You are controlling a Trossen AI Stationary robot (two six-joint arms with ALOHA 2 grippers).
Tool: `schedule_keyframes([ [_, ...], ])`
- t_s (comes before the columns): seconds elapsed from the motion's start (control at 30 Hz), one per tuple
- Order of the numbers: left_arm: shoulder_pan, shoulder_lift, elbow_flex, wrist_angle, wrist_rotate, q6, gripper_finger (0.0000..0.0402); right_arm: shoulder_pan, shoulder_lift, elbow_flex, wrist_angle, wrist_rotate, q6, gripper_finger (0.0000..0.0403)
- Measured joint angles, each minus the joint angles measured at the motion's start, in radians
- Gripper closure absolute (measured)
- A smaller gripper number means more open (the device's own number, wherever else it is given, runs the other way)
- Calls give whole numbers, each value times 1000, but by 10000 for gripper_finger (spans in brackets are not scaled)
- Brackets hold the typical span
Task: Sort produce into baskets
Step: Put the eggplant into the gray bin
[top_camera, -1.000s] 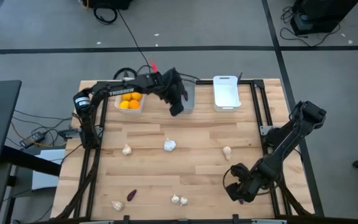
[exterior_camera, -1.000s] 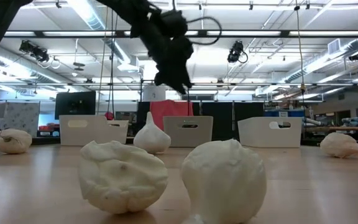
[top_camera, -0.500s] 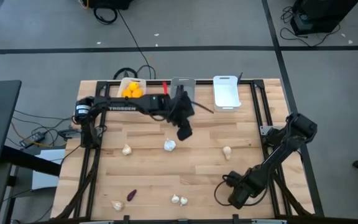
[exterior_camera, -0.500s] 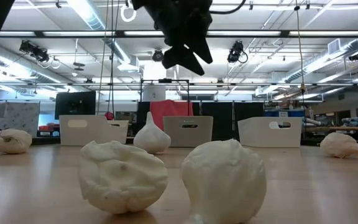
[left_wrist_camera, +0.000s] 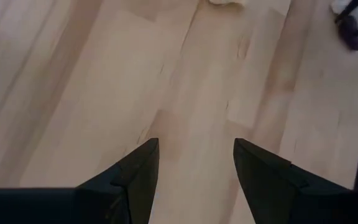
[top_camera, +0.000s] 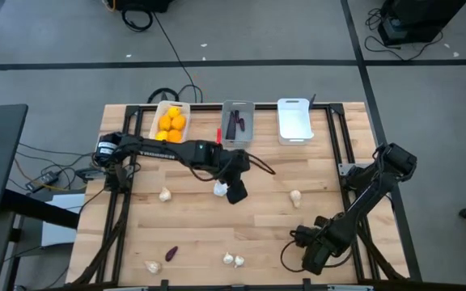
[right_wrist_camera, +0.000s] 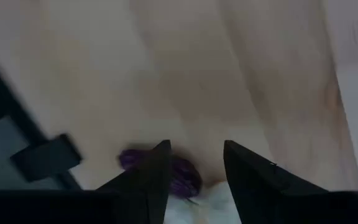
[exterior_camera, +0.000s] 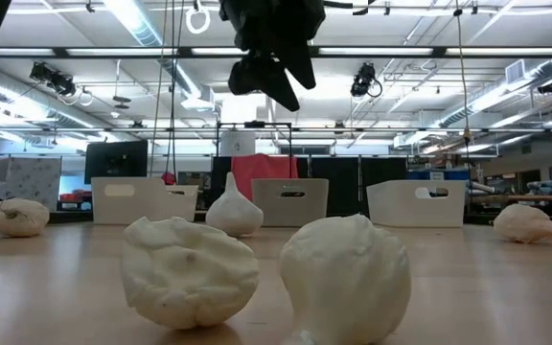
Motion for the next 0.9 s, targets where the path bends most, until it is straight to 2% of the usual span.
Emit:
schedule_keyframes([
  [0.23,-40,0,65,-9,-24,-15,188,86,7,24,5,45,-212,220],
  [0.5,-132,0,107,-34,-58,6,188,186,6,20,15,187,-378,195],
  [0.73,-202,0,106,-157,-188,-62,188,182,6,20,20,207,-484,197],
  [0.9,-236,0,106,-195,-203,-103,188,169,6,-26,91,184,-533,197],
])
